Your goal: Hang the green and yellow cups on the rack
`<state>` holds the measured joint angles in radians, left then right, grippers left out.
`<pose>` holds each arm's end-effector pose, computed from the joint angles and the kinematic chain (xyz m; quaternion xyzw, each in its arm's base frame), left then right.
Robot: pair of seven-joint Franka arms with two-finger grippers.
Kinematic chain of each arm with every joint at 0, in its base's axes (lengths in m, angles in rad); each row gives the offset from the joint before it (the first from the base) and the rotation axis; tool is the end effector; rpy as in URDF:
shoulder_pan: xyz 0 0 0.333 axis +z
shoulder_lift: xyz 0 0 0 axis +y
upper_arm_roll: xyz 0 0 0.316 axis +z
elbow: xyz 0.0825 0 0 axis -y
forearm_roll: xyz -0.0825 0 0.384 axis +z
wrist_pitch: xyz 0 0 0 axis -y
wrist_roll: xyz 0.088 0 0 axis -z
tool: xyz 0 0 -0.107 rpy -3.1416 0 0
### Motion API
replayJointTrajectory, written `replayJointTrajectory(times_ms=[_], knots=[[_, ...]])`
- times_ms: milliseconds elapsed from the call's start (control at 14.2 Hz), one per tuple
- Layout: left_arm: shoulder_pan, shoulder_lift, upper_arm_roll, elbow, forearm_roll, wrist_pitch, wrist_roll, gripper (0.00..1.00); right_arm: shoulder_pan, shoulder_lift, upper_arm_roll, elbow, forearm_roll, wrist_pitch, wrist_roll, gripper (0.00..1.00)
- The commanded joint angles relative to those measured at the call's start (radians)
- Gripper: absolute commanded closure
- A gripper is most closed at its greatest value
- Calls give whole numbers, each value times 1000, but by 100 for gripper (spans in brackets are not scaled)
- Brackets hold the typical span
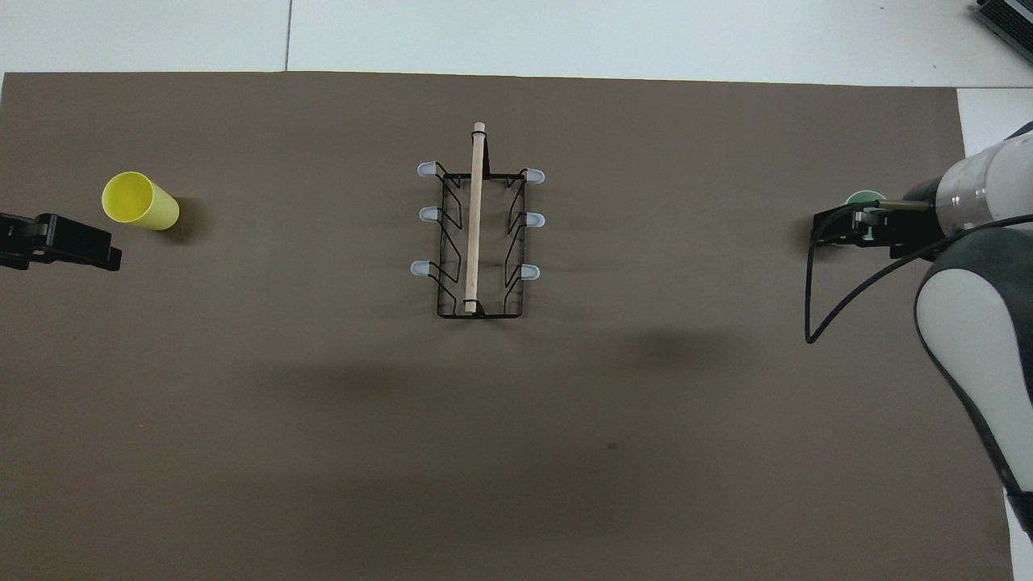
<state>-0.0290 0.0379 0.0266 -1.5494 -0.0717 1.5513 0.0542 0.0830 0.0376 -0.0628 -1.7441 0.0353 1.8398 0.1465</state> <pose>0.5638 -0.0094 0.6120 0.9988 -0.0283 -0.0171 0.0358 0.5810 0.0151 0.5443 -0.9972 0.0672 -0.0277 0.0183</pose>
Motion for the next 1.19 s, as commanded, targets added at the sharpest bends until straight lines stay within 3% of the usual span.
replayJointTrajectory(times_ms=[0, 211, 773, 983, 1124], knots=[[23, 51, 1, 31, -26, 30, -66, 6, -9, 4, 1, 12, 0, -17, -18, 0], [32, 56, 1, 28, -40, 44, -134, 6, -9, 4, 1, 12, 0, -17, -18, 0], [138, 206, 27, 48, -273, 87, -537, 6, 6, -21, 26, -3, -1, -65, -15, 0], [155, 310, 62, 136, -361, 99, -695, 6, 20, -24, 26, -9, -46, -60, -33, 0], [181, 358, 65, 149, -433, 148, -775, 6, 21, -27, 28, -21, -170, -57, -181, 0]])
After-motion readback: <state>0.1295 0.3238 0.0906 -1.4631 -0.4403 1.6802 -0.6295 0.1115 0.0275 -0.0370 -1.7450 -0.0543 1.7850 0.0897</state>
